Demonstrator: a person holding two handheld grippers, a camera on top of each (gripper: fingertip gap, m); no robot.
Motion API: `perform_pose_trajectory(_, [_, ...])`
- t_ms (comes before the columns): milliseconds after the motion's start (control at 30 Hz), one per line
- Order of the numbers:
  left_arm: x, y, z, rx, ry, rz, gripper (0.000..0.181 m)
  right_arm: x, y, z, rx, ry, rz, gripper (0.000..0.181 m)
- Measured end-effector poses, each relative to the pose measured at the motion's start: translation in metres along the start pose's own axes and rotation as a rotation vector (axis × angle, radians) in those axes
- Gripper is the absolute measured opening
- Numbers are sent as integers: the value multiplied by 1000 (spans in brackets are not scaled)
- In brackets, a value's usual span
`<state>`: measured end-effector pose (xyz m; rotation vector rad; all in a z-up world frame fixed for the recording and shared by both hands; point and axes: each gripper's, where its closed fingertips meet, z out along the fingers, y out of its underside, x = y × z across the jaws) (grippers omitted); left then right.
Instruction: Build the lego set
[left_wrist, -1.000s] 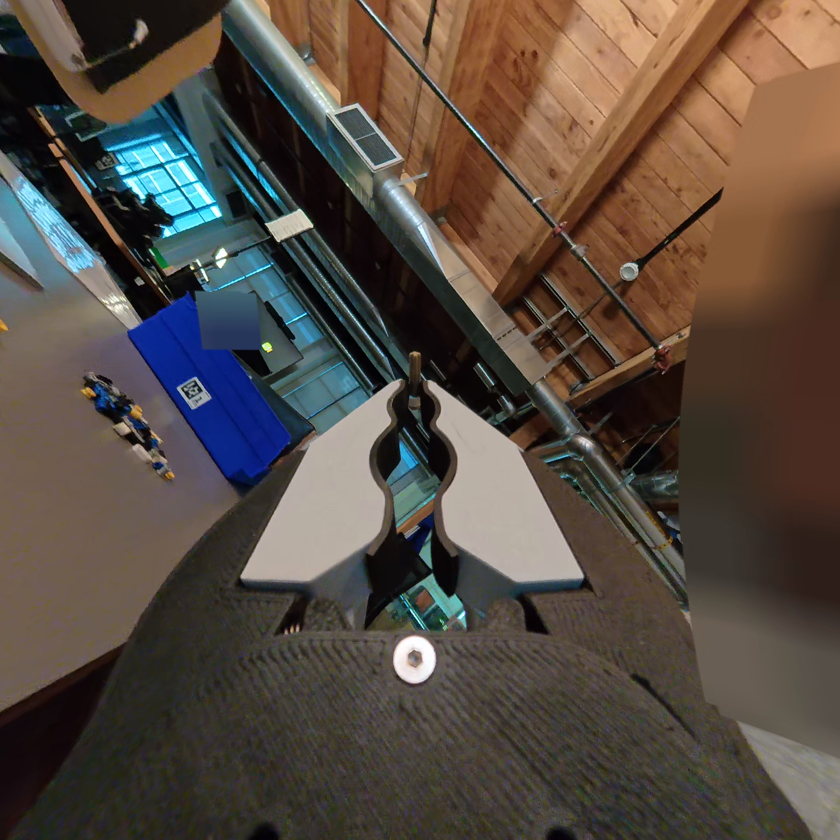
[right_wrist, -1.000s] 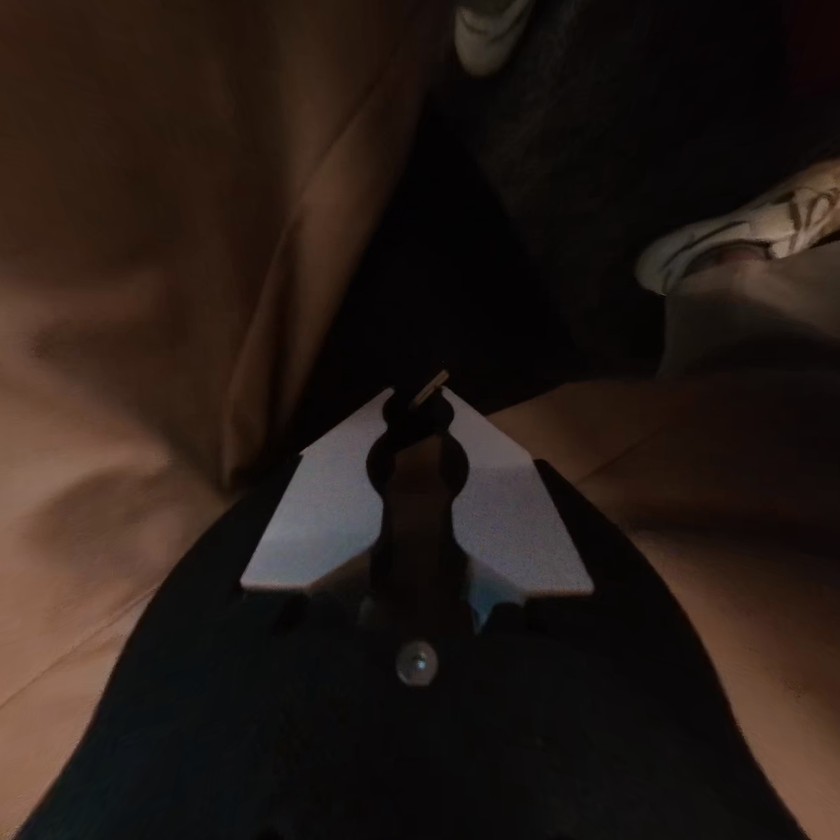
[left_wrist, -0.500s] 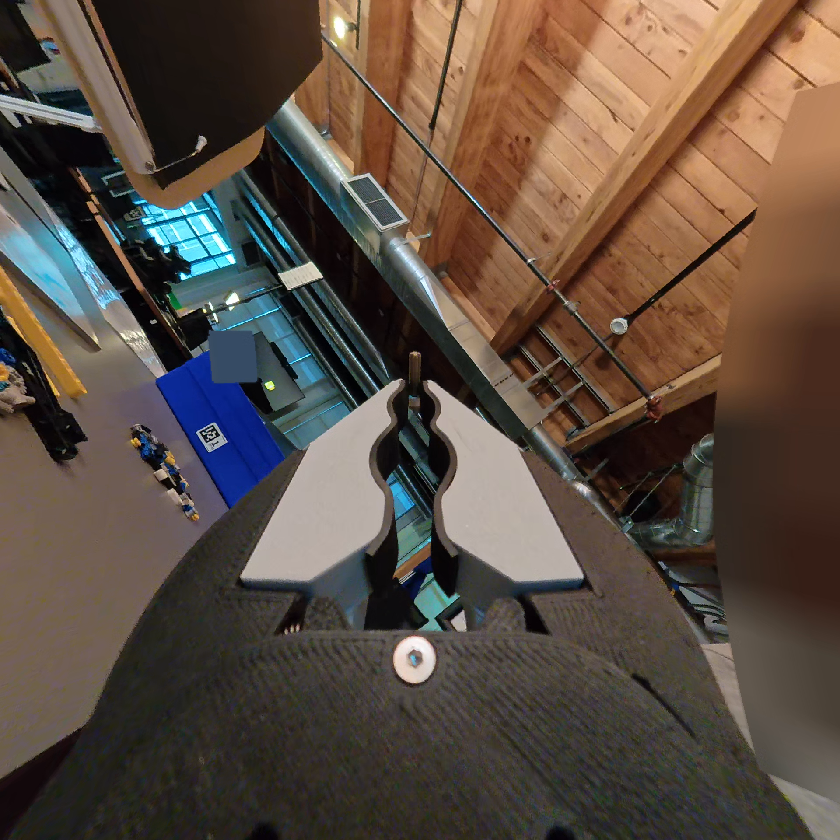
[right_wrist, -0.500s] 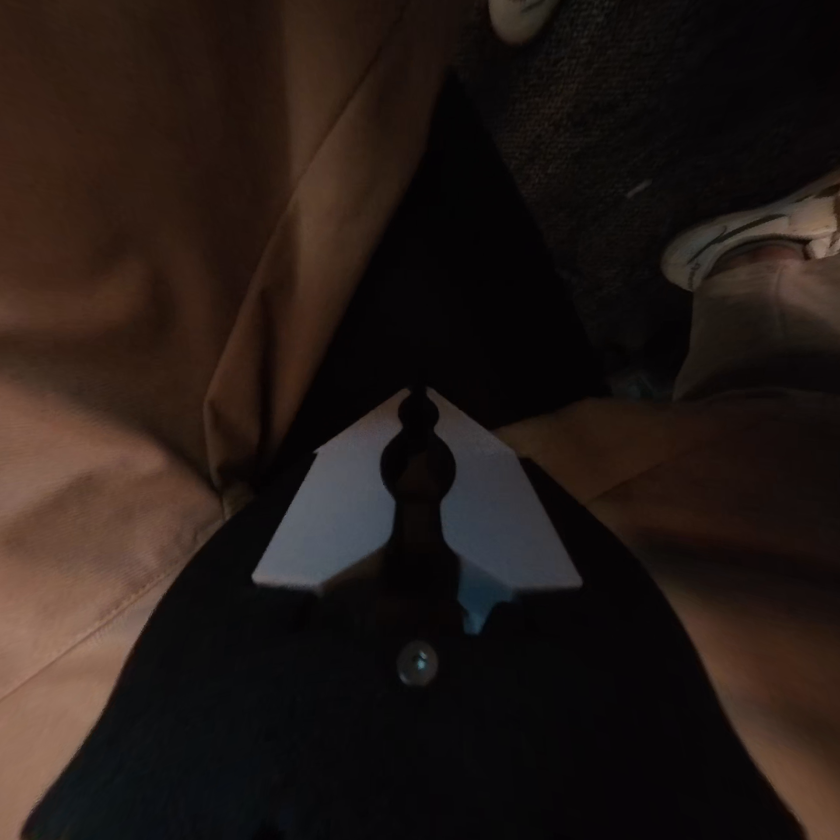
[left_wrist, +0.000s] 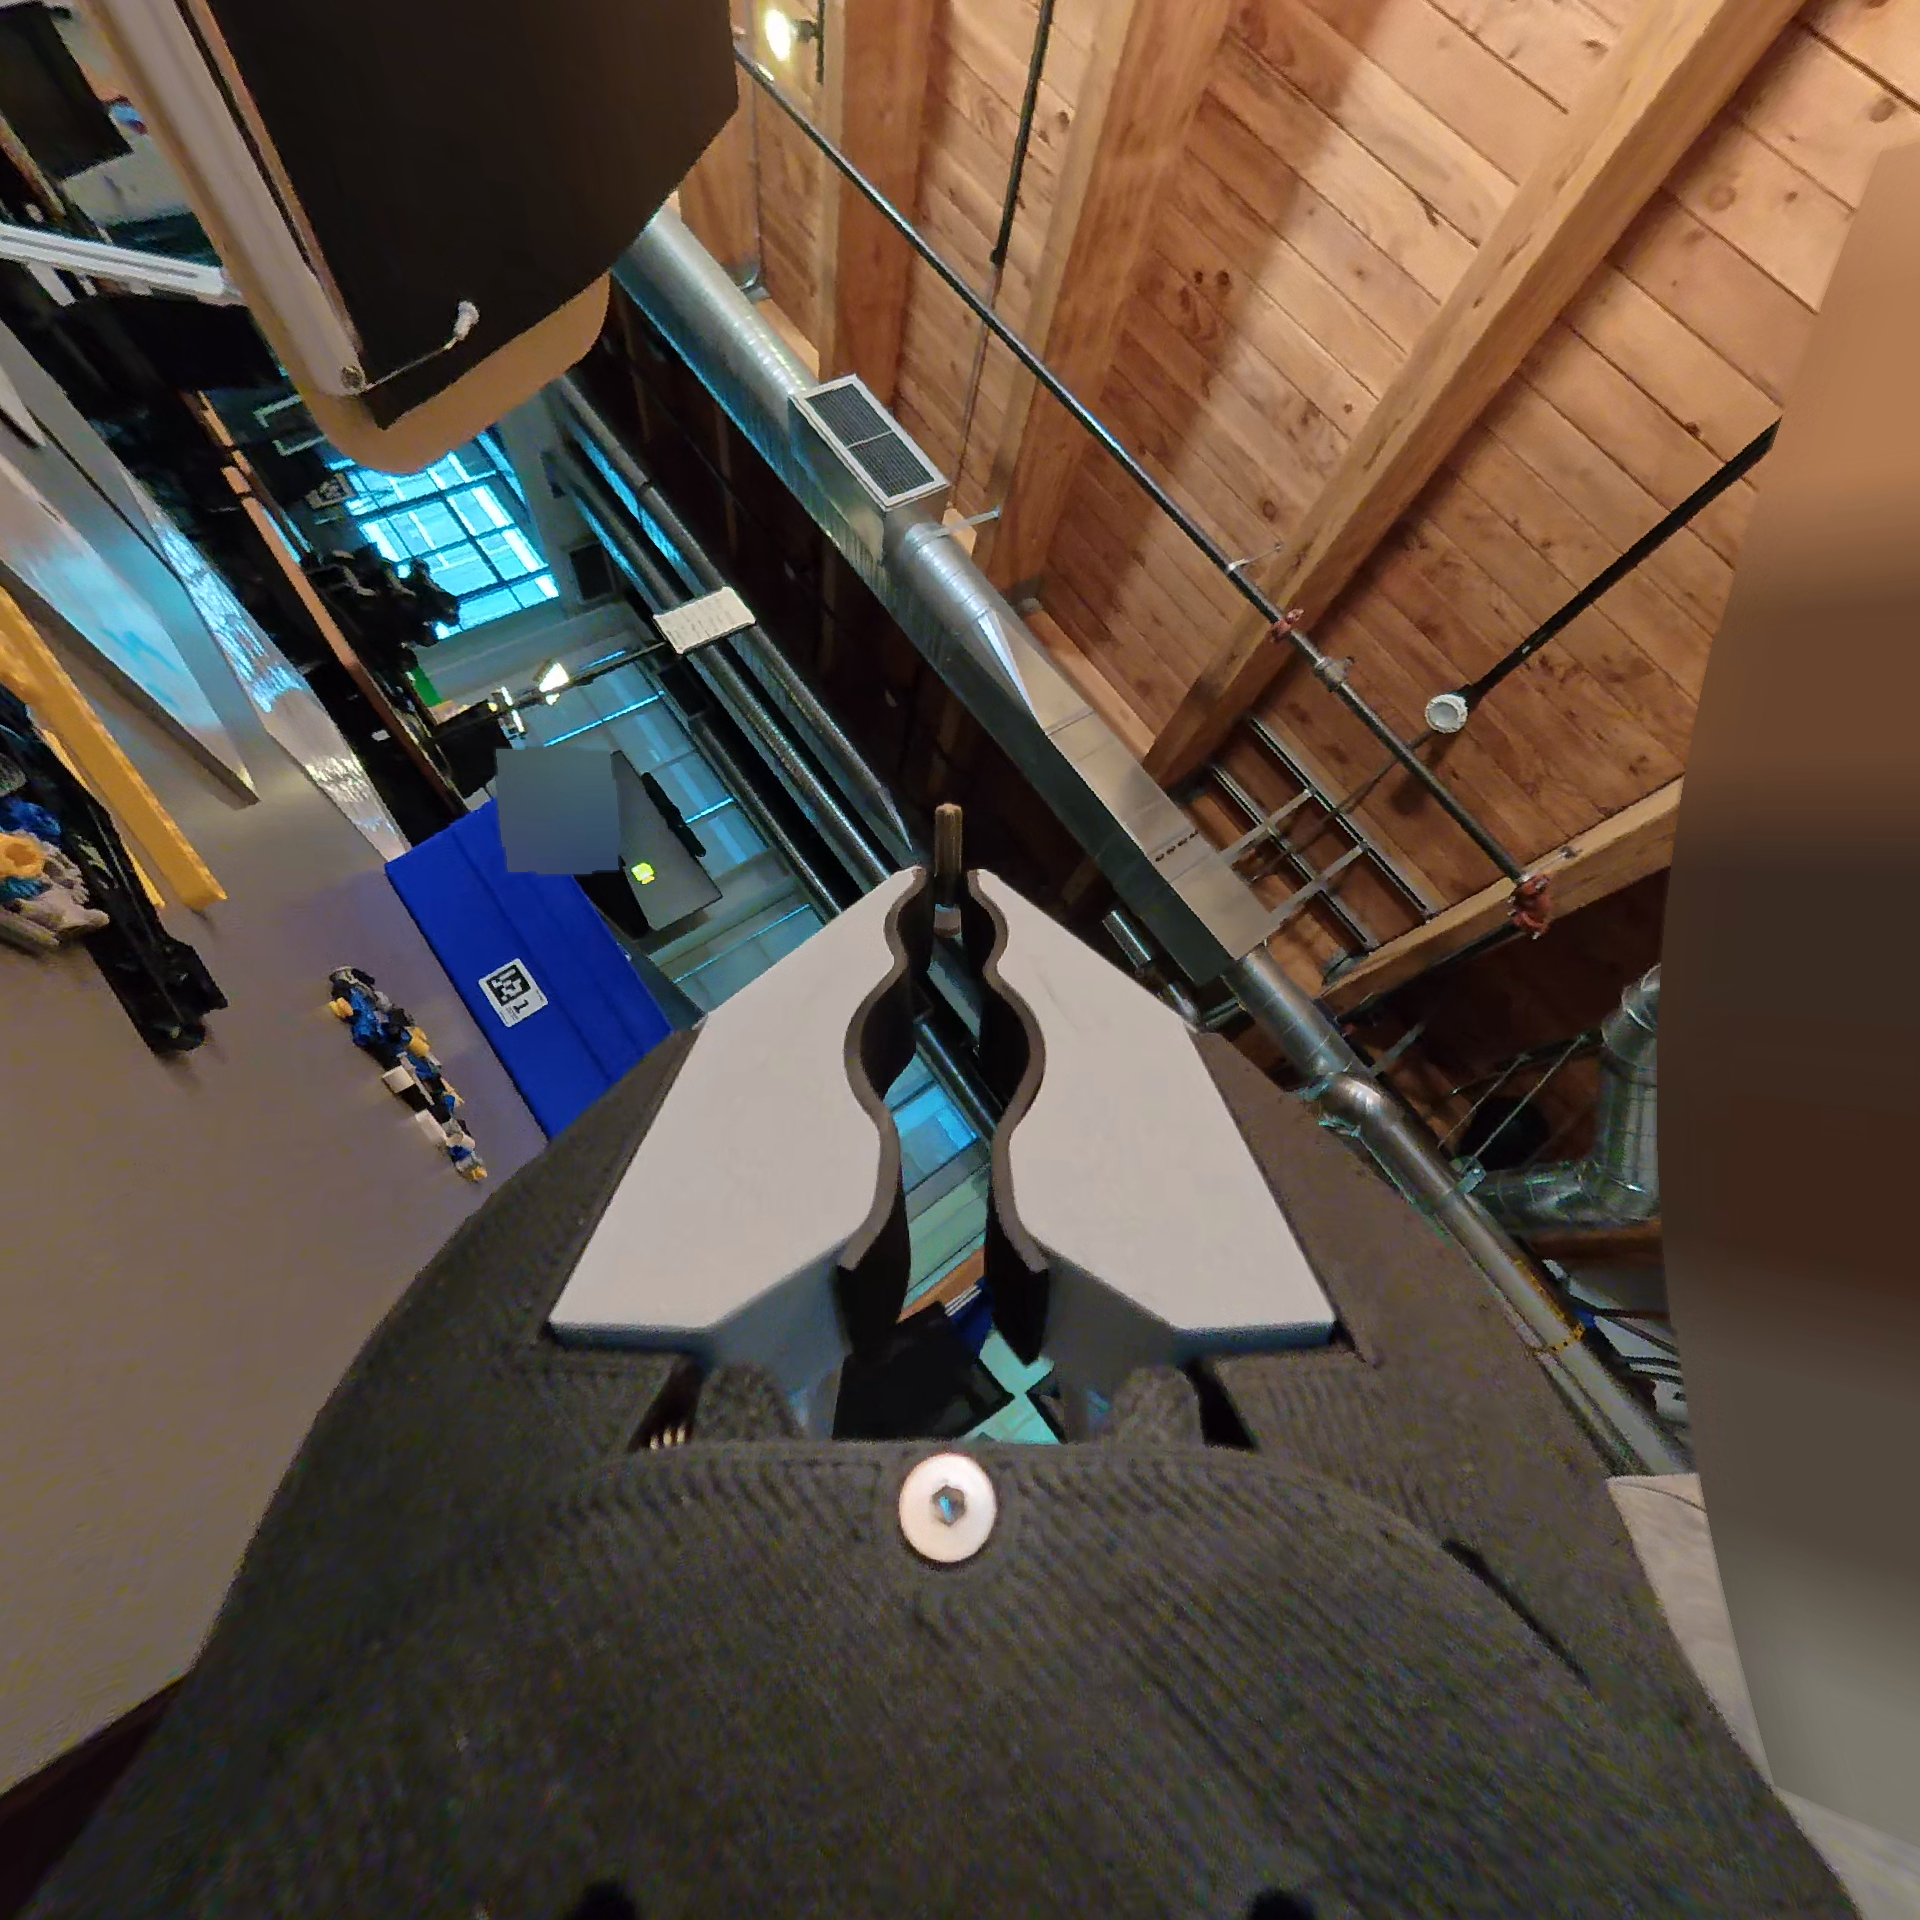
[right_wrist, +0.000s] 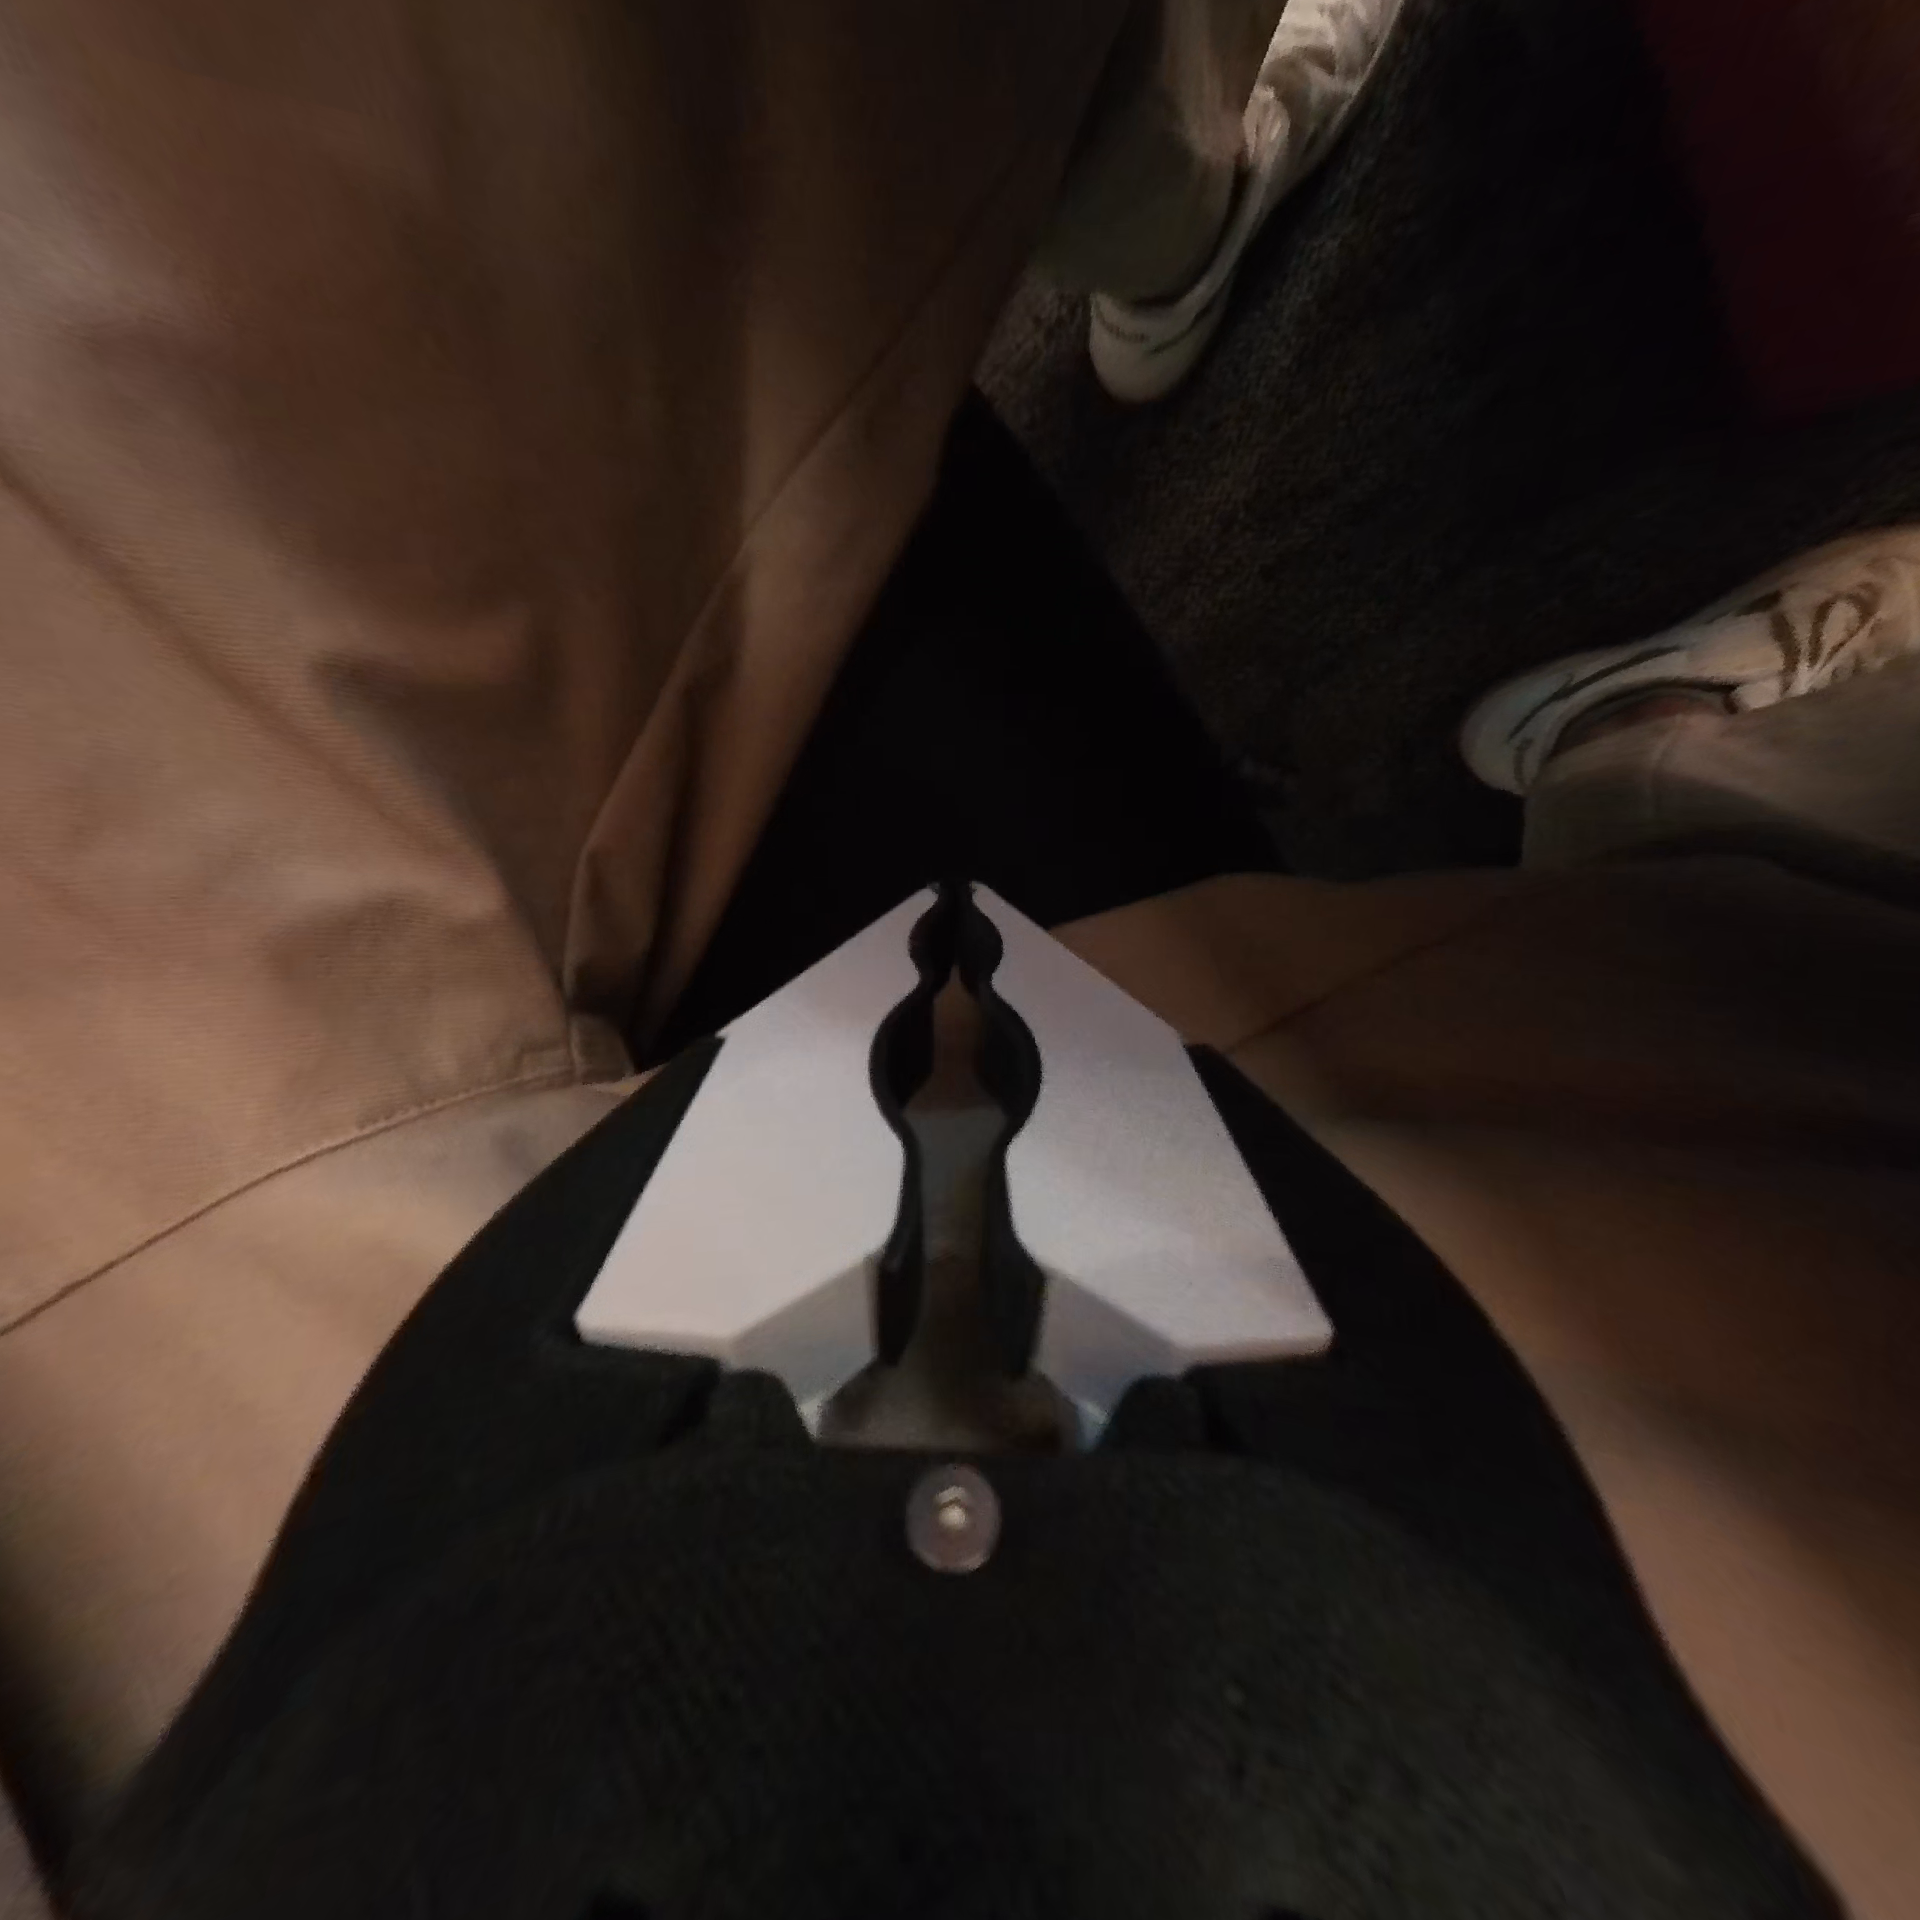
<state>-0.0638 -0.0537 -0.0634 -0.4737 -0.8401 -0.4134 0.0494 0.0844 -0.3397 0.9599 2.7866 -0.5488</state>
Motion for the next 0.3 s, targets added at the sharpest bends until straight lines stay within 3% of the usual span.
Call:
perform_pose_trajectory(33, [0,-1,0,2,0,2,4,2,-2,-5,19,2,6,0])
perform_pose_trajectory(300, [2,-21,-6,34,4,32,4,11,-13,-24,114,40,2,0])
